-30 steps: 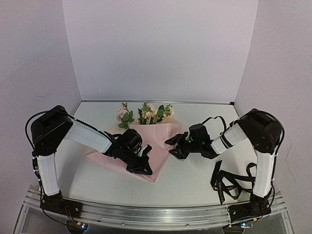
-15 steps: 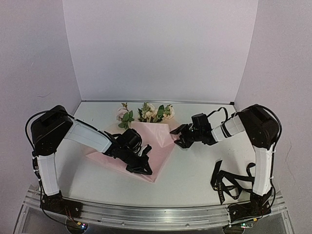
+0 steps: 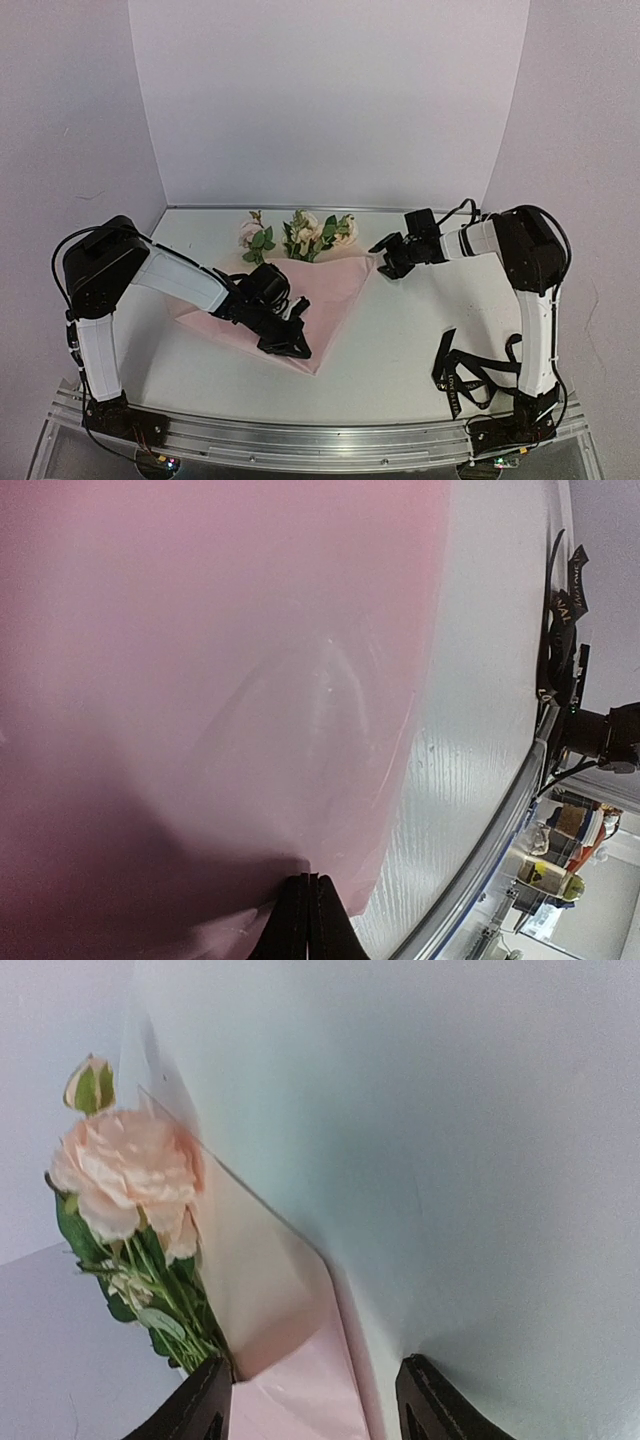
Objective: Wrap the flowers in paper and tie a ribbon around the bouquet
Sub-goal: Press the fold line of the 2/3-folded wrapping paper.
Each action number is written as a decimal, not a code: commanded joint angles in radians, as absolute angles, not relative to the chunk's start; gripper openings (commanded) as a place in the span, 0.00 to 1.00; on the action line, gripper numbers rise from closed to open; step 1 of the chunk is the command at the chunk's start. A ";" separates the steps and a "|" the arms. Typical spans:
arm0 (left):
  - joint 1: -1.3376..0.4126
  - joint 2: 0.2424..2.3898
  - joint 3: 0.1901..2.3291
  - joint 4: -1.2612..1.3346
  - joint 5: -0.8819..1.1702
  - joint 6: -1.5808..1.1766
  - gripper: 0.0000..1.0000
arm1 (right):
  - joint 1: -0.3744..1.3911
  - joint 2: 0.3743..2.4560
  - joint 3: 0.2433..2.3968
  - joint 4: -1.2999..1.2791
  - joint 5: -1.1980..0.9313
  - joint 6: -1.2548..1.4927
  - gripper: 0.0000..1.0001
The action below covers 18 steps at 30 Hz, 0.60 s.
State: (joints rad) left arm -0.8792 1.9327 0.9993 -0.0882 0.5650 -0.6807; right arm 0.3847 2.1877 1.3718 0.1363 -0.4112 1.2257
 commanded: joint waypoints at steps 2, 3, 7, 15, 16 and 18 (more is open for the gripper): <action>-0.870 1.965 0.982 -0.222 0.504 -0.666 0.02 | 0.335 2.252 1.523 -0.017 -0.385 1.157 0.59; -0.870 1.965 0.985 -0.224 0.503 -0.666 0.03 | 0.334 2.255 1.557 -0.043 -0.389 1.144 0.60; -0.868 1.939 1.018 -0.241 0.483 -0.664 0.07 | 0.341 2.207 1.623 -0.148 -0.407 1.071 0.63; -0.839 1.763 1.120 -0.264 0.380 -0.744 0.26 | 0.500 1.915 1.467 -0.322 -0.343 0.900 0.62; -0.829 1.733 1.106 -0.258 0.363 -0.772 0.28 | 0.529 1.880 1.436 -0.326 -0.332 0.893 0.60; -0.794 1.658 1.055 -0.243 0.330 -0.826 0.30 | 0.585 1.821 1.374 -0.330 -0.310 0.883 0.57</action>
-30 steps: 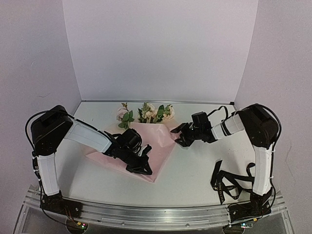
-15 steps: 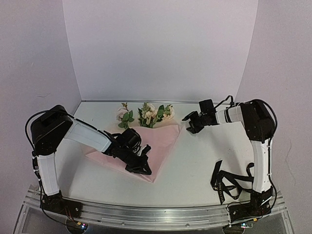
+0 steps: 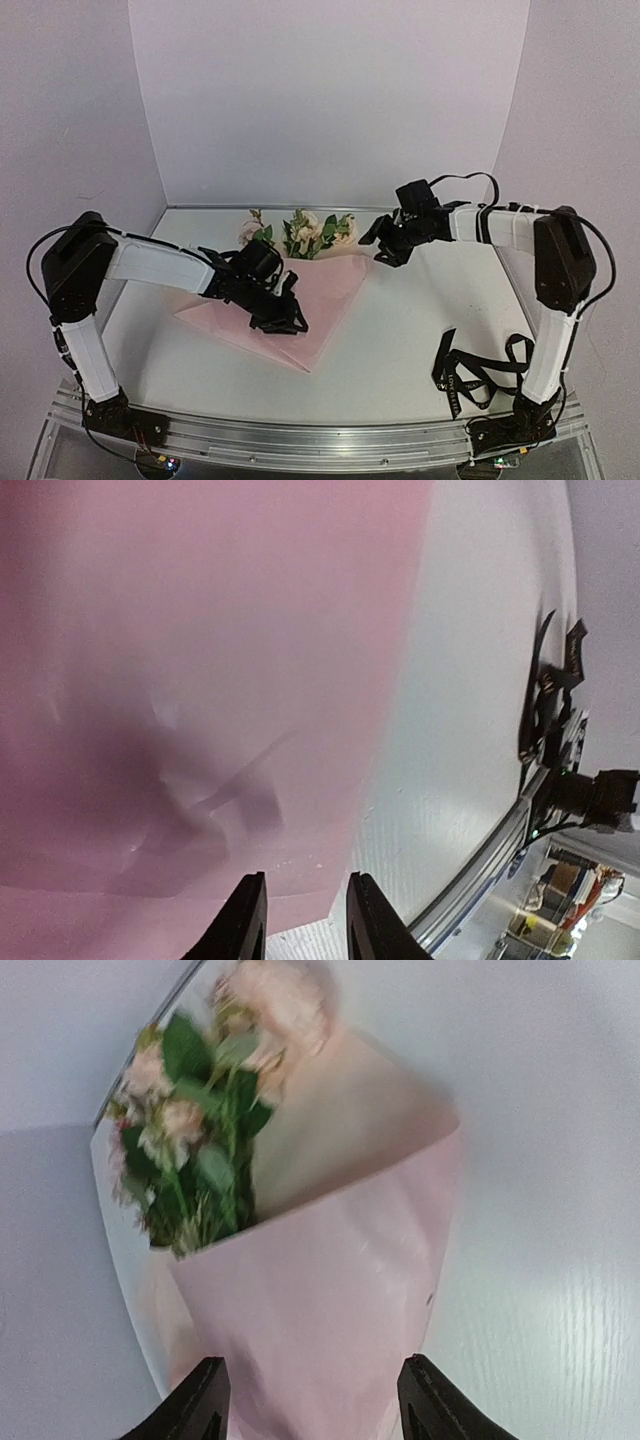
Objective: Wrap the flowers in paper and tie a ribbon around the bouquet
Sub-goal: Press the fold line of the 2/3-folded wrapping paper, then pick up the two-thirds-folded wrapping paper from the center of the board.
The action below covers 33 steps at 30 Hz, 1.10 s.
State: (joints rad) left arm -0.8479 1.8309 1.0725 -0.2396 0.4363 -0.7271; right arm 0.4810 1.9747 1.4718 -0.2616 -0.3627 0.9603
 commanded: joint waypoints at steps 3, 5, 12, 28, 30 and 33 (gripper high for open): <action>-0.715 1.534 0.939 -0.236 0.268 -0.927 0.30 | 0.684 1.799 1.339 -0.330 -0.306 0.874 0.52; -0.665 1.441 0.844 -0.254 0.208 -0.980 0.31 | 0.747 1.813 1.349 -0.333 -0.303 0.860 0.49; -0.495 1.175 0.538 -0.234 0.137 -1.132 0.44 | 0.931 1.942 1.496 -0.394 -0.266 0.801 0.40; -0.445 1.272 0.418 0.014 0.180 -1.116 0.53 | 1.086 2.213 1.771 -0.510 -0.185 0.752 0.24; -0.444 1.279 0.423 -0.051 0.143 -1.130 0.53 | 1.087 2.229 1.782 -0.518 -0.175 0.748 0.24; -0.445 1.226 0.399 -0.138 0.064 -1.184 0.59 | 1.087 2.240 1.782 -0.527 -0.159 0.743 0.23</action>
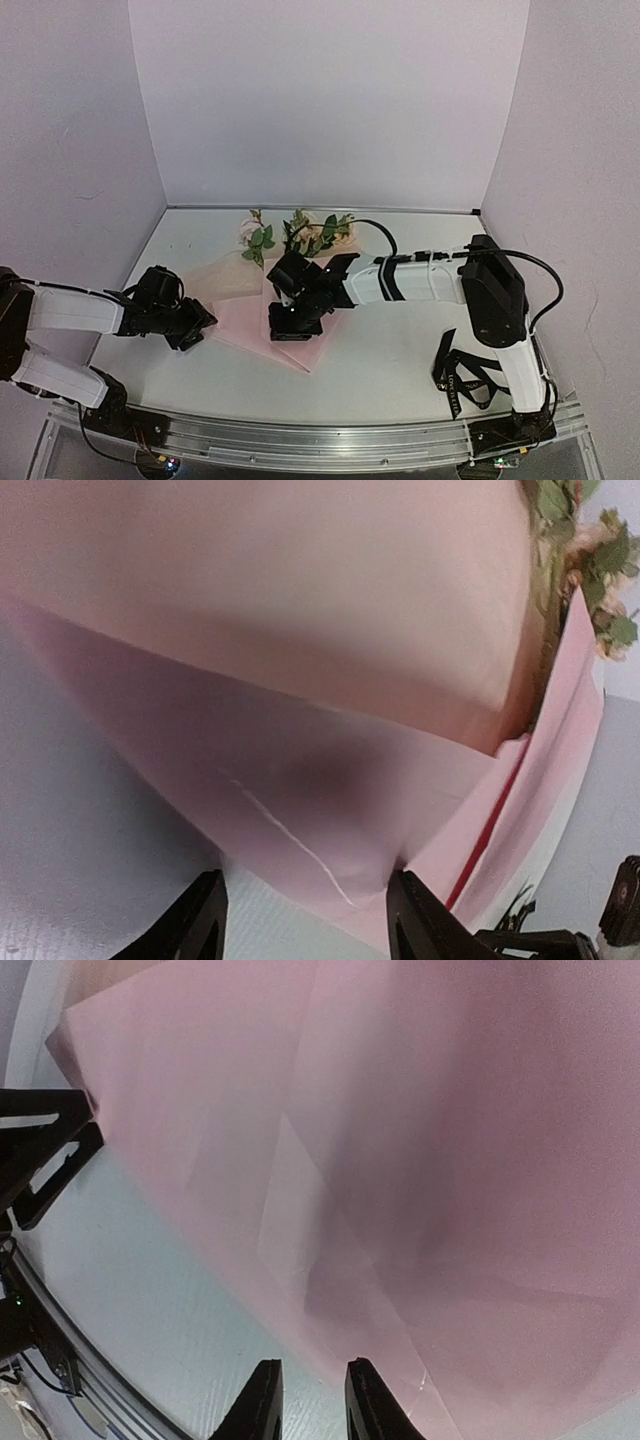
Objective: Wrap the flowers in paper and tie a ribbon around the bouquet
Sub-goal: Pick up the two-thirds-folded wrapping paper from the center of the board.
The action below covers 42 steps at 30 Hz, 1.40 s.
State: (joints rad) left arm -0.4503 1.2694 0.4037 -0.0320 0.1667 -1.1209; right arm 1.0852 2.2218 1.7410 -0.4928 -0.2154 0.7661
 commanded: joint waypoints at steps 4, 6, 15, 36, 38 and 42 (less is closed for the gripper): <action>-0.441 1.116 0.356 -0.171 -0.039 -1.217 0.63 | 1.087 2.244 1.770 -0.532 -0.146 0.737 0.23; -0.429 1.118 0.349 -0.127 -0.039 -1.205 0.63 | 1.087 2.247 1.766 -0.532 -0.146 0.735 0.23; -0.397 1.264 0.342 0.037 -0.029 -1.193 0.52 | 1.087 2.271 1.760 -0.532 -0.151 0.732 0.23; -0.388 1.163 0.359 0.054 -0.101 -1.011 0.00 | 1.100 2.336 1.810 -0.584 -0.122 0.712 0.32; -0.388 1.119 0.357 0.042 -0.093 -0.992 0.00 | 1.102 2.343 1.828 -0.596 -0.113 0.712 0.36; -0.389 1.051 0.358 0.024 -0.060 -0.942 0.00 | 1.106 2.353 1.874 -0.627 -0.084 0.708 0.41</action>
State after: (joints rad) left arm -0.3927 1.1177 0.3511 0.0424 -0.0775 -1.0220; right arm 1.0990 2.3238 1.8181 -0.5585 -0.1450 0.7190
